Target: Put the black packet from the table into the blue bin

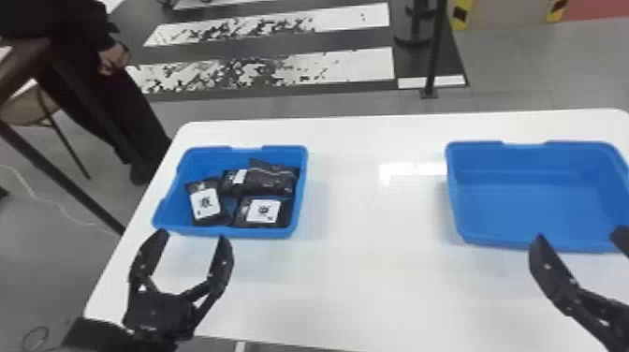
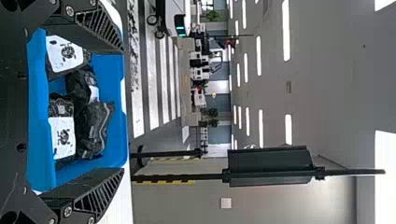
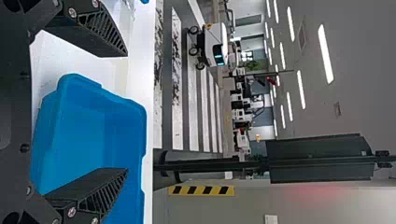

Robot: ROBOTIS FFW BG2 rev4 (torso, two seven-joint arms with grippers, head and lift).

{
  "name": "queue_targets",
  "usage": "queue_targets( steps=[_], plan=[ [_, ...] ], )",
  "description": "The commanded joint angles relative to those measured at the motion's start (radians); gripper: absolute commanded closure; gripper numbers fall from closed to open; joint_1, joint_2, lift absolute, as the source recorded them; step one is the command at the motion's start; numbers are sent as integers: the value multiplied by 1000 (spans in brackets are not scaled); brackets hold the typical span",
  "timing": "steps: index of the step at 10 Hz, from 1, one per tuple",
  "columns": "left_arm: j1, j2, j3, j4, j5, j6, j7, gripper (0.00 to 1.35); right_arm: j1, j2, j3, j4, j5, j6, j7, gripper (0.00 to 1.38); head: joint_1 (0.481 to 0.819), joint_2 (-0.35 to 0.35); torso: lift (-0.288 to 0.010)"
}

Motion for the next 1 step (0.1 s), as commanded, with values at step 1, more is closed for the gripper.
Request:
queue_targets(
  steps=[1],
  plan=[
    [0,-4,-1,0,2,-4,0,137,0,0,-1,0,-1,-1,-1,137,695,181,-110]
  ],
)
